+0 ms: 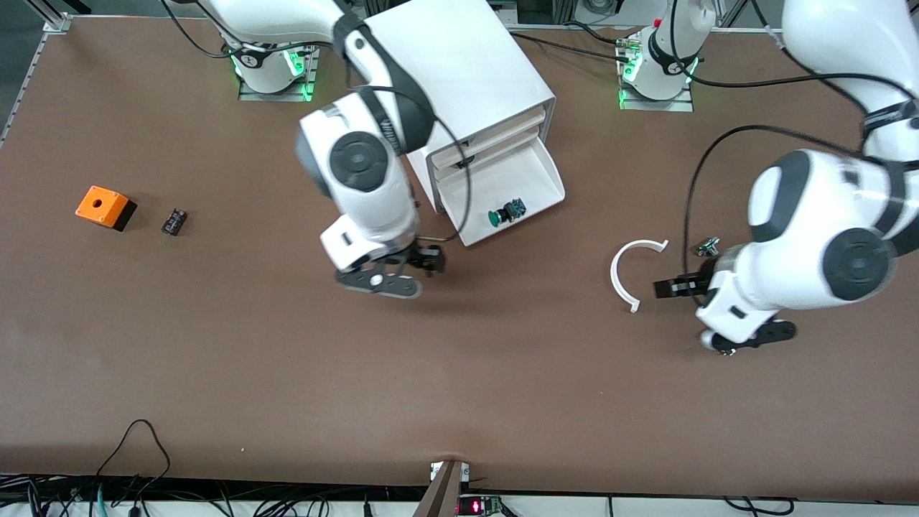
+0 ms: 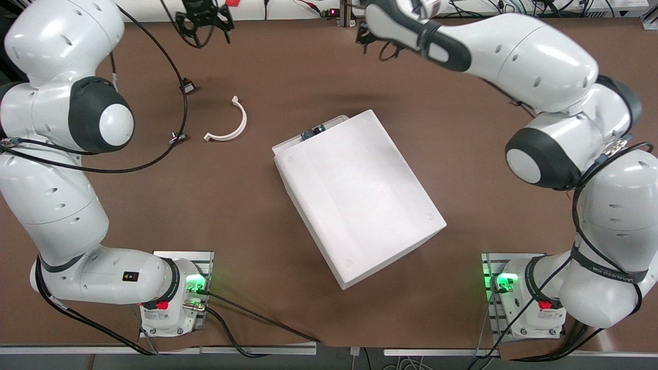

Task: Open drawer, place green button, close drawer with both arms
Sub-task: 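Return the right gripper to rest while the left gripper approaches the drawer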

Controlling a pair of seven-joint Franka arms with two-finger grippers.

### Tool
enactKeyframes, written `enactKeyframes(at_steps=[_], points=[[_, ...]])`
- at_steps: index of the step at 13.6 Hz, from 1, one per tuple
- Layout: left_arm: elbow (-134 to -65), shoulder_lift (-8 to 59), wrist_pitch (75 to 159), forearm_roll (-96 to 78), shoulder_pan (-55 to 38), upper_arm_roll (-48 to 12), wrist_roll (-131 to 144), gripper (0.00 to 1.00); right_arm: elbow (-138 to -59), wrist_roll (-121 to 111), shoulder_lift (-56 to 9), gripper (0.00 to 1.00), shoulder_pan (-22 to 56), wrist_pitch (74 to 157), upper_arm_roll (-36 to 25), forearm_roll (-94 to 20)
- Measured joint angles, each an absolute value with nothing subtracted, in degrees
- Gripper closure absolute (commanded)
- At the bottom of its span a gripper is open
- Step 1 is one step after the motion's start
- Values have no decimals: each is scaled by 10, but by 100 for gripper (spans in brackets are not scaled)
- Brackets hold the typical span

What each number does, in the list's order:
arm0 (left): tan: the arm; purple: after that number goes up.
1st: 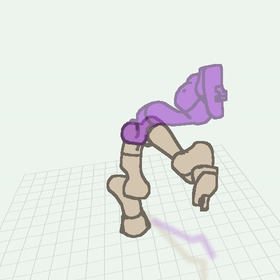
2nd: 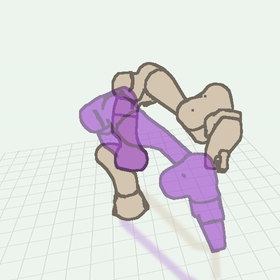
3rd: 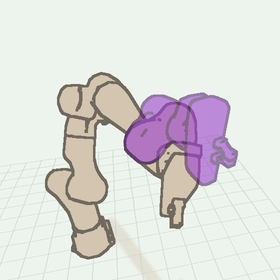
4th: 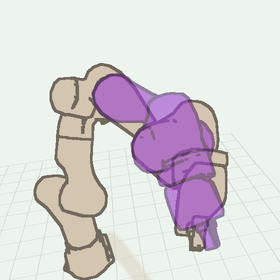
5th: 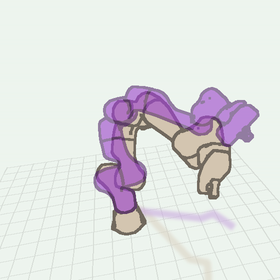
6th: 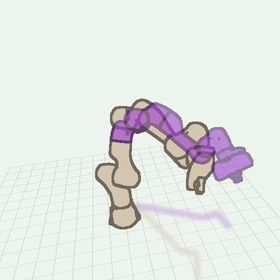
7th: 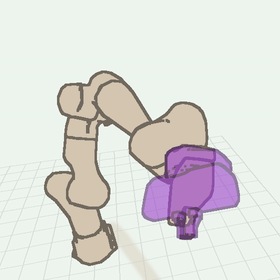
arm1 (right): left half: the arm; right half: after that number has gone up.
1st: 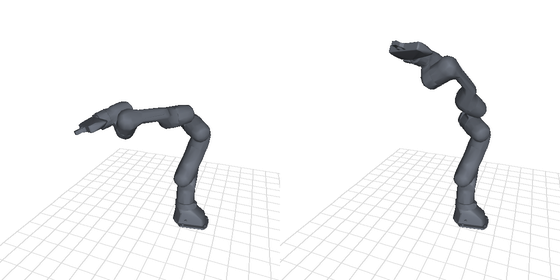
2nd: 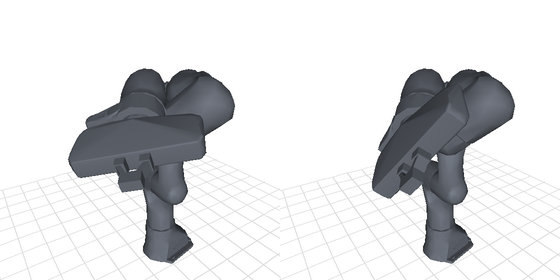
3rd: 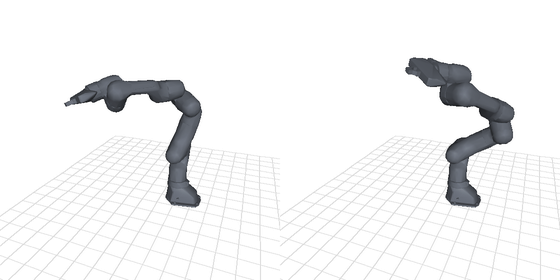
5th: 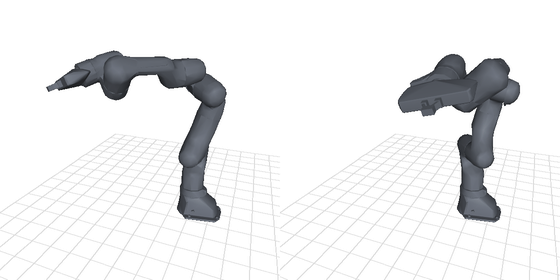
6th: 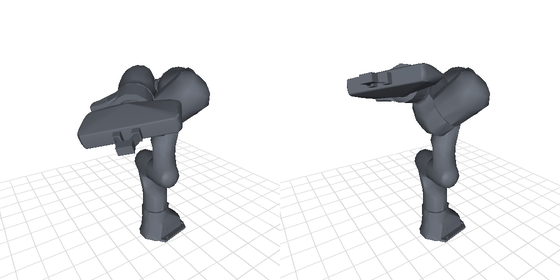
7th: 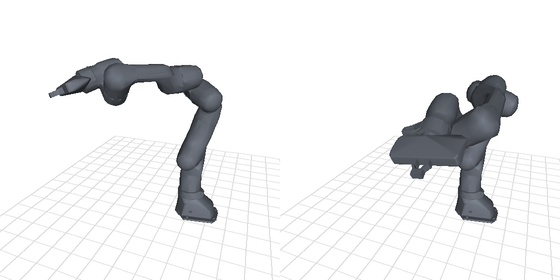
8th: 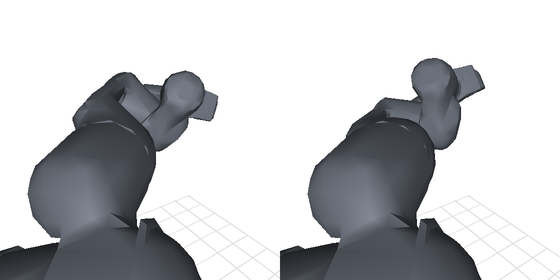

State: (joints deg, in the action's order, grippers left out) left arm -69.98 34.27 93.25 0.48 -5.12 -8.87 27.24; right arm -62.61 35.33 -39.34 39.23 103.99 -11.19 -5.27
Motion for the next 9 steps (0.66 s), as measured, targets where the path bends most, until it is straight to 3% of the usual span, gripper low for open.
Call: enactKeyframes(at_steps=[5,9], points=[[-779,344,1042,5,-66,-131,429,10,-626,139,-360,1,361,969,-194,-53],[-880,333,1166,22,-88,-174,528,10,-636,103,-335,1,342,946,-224,-53]])
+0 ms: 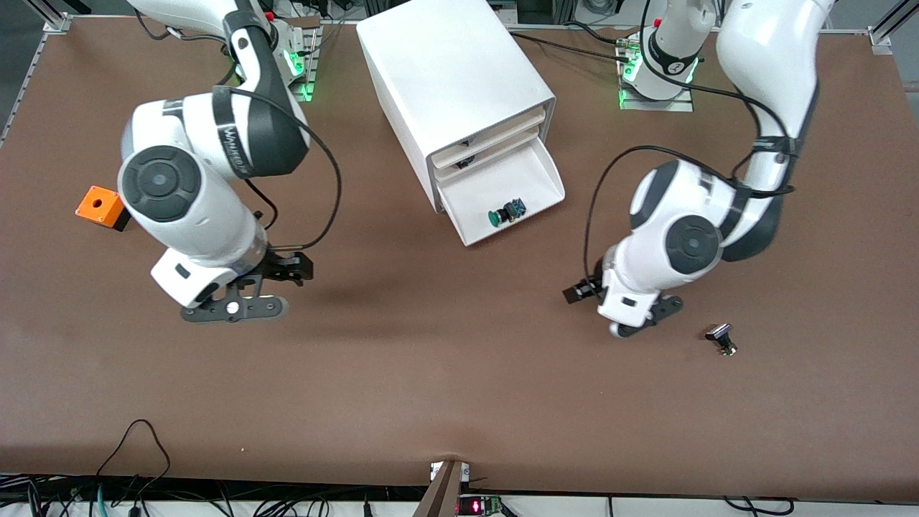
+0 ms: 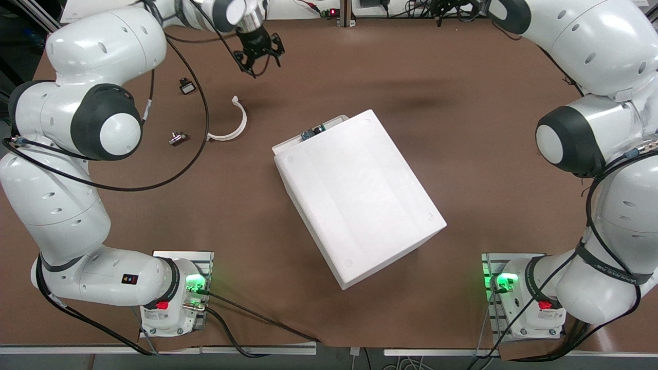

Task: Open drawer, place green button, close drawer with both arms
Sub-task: 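Return the right gripper to rest while the left gripper approaches the drawer, then push the drawer closed with the left gripper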

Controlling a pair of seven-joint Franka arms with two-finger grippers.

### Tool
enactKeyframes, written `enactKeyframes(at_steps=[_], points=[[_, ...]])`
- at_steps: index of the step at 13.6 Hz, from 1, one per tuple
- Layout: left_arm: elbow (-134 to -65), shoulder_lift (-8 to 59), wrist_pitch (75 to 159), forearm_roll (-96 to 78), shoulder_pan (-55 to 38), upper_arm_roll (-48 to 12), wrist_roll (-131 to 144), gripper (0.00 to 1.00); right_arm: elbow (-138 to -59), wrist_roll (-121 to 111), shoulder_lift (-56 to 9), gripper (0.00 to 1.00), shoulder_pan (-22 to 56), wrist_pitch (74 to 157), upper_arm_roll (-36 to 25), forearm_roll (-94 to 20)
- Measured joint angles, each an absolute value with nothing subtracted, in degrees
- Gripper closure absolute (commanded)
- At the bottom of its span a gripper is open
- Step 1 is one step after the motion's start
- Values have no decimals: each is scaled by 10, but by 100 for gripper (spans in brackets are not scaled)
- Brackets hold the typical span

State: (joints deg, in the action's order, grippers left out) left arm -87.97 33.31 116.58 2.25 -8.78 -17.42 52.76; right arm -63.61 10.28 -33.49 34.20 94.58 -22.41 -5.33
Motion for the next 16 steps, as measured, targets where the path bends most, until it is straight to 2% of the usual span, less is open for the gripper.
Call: enactKeyframes(at_steps=[2,5,9,12,16], points=[[-931,326,1209,81,-126,-181,609,9,-643,103,-310,1,330,923,-228,-53],[-960,325,1220,113,-191,-183,673,9,-650,100,-261,1,281,882,-220,-53],[-999,324,1268,113,-191,-178,677,9,-667,97,-210,1,145,852,-102,-51],[-1067,325,1384,113,-196,-180,677,4,-718,97,-162,1,59,855,-1,-23],[-1098,315,1403,113,-192,-208,678,3,-859,98,-57,1,39,913,36,2]])
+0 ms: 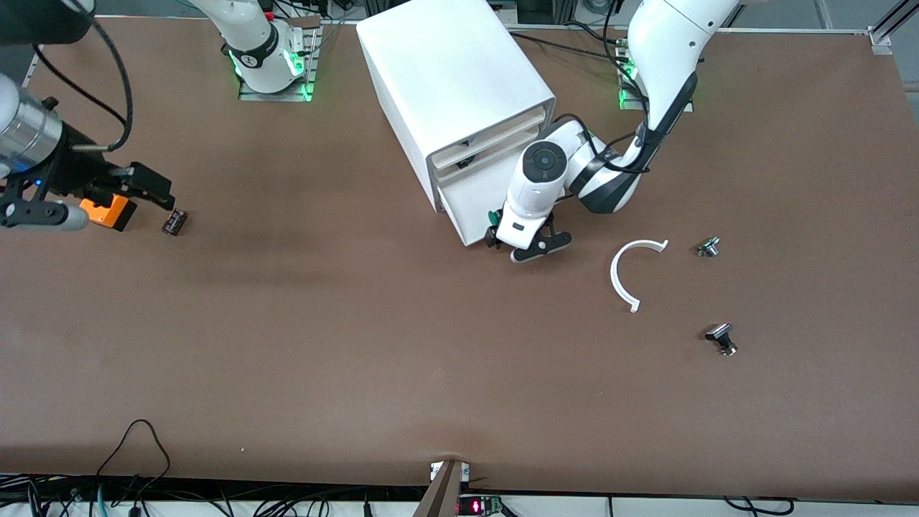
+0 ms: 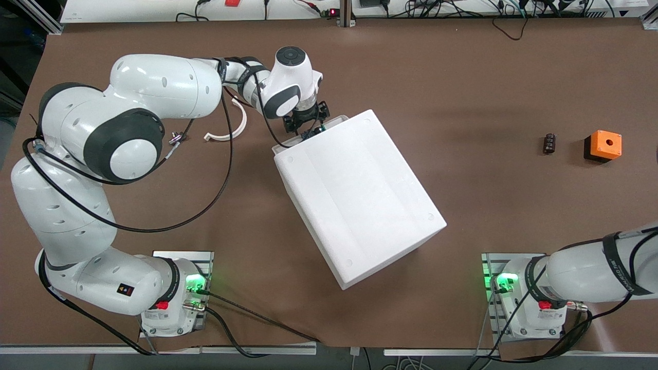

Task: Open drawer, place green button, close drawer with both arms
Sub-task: 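Push the drawer closed with the left gripper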

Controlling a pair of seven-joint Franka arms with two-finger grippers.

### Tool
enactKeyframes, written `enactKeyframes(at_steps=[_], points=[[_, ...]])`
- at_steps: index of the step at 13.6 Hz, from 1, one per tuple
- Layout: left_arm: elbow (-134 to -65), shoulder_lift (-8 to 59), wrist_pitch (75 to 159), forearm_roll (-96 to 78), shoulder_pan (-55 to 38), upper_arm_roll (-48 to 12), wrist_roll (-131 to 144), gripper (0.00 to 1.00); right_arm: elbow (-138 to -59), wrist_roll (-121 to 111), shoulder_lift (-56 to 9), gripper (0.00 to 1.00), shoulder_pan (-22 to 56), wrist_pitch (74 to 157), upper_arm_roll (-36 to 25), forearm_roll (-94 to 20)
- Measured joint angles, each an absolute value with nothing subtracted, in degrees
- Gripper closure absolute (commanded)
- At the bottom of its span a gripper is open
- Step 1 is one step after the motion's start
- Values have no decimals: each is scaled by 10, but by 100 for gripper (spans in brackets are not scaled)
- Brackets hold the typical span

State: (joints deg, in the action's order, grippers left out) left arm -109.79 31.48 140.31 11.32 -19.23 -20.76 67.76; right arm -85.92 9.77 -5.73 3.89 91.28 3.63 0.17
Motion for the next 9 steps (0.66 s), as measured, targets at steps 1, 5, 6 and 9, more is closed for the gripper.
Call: enactKeyframes(at_steps=[1,5,6,9], points=[[-1101,310,1400,113,-186,-220,678,3,-892,98,-35,1,39,927,38,7],[-1121,305,1372,88,-98,-329,680,3,-961,98,10,1,38,952,39,15],[-1126,305,1359,71,-79,-354,680,3,-969,98,14,1,36,955,43,21],[-1132,305,1339,52,-70,-380,681,3,-978,98,18,1,20,960,60,26]])
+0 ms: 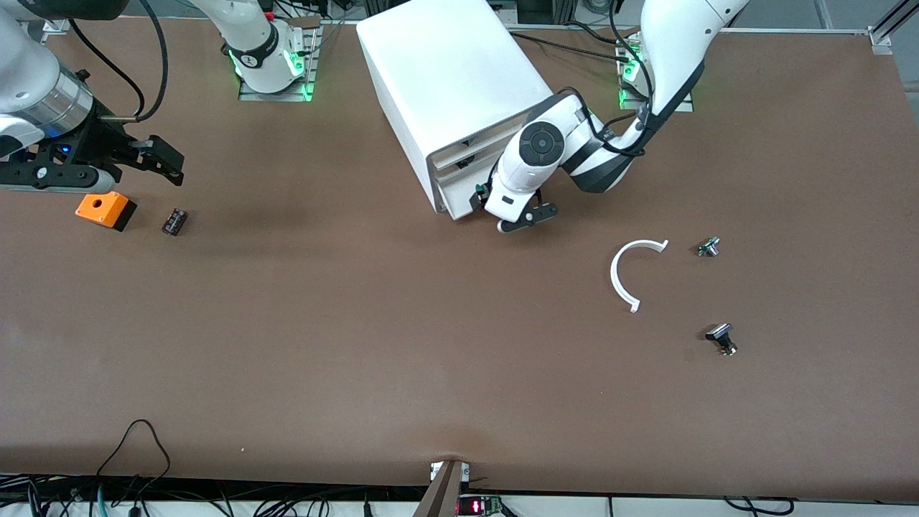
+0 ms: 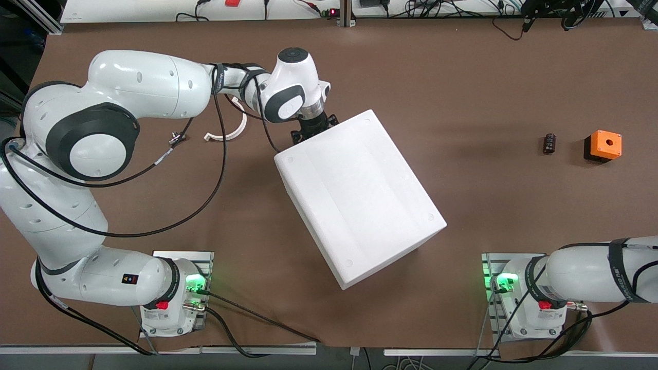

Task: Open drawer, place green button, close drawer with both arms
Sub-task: 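Push the drawer closed with the left gripper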

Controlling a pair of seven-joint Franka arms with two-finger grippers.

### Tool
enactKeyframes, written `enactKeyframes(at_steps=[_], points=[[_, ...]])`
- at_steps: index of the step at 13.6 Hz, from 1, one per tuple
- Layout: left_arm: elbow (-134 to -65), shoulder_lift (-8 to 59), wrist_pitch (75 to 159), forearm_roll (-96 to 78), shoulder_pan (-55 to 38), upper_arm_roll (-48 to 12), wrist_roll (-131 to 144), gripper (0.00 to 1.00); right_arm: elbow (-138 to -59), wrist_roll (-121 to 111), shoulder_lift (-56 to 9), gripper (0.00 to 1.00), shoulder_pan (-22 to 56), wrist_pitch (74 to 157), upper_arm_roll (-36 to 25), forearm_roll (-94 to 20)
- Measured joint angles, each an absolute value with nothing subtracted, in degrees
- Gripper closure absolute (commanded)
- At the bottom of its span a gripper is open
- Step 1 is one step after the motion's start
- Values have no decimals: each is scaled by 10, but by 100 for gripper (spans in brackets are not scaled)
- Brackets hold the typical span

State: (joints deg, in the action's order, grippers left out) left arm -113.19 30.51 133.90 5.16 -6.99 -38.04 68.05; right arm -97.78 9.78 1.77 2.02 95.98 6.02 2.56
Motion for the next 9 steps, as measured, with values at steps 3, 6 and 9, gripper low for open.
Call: enactKeyframes(at_steps=[3,6,9], points=[[-1138,307,1338,23,-74,-392,684,3,-982,98,18,1,15,970,63,26],[-1140,311,1338,-9,-81,-397,684,3,-985,99,18,1,12,970,63,26],[-1140,312,1338,-11,-82,-399,684,3,-985,129,18,1,11,970,63,26]])
